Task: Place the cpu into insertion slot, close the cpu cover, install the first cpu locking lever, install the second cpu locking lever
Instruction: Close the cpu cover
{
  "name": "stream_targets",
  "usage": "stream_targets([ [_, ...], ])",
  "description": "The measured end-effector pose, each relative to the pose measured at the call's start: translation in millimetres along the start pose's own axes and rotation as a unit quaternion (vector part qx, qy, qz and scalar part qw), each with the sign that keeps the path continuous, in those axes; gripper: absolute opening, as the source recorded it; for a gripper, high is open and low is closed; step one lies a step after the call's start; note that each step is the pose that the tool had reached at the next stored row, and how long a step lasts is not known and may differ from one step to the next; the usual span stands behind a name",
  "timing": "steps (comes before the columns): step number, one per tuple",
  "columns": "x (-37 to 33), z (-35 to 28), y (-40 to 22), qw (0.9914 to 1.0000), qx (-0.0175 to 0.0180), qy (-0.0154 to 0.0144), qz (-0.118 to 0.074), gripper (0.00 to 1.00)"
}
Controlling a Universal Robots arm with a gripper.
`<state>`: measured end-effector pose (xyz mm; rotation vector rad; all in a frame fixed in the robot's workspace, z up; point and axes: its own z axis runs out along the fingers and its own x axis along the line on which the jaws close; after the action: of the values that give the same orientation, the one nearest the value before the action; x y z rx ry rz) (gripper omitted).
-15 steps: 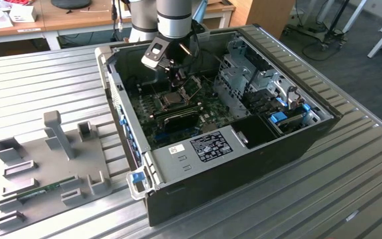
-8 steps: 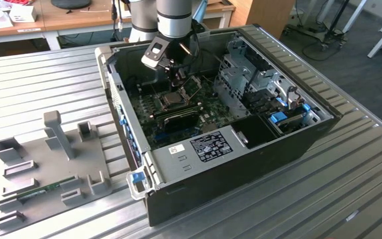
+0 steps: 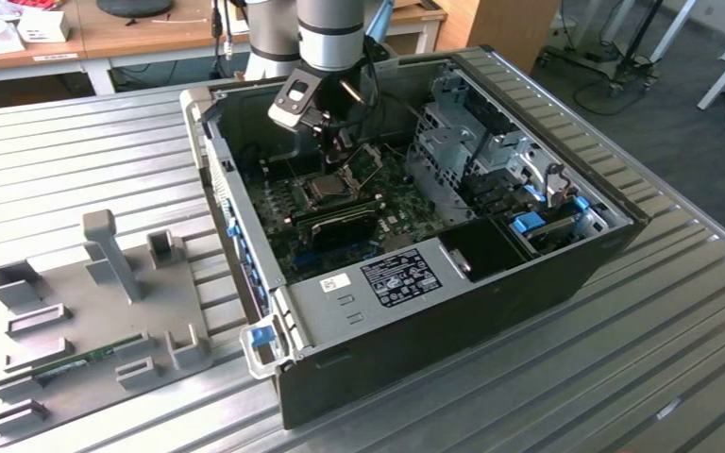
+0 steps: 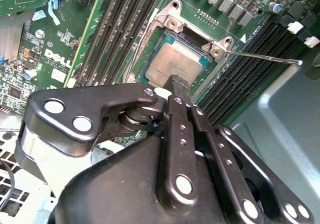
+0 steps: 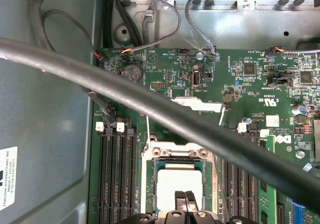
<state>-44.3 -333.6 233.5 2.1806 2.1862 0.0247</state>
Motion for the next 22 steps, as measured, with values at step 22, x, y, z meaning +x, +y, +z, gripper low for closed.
stream_targets([
  [22,-0.2,-7.7,0.4,1.00000,0.0001,-0.0001,0.000,0.10],
])
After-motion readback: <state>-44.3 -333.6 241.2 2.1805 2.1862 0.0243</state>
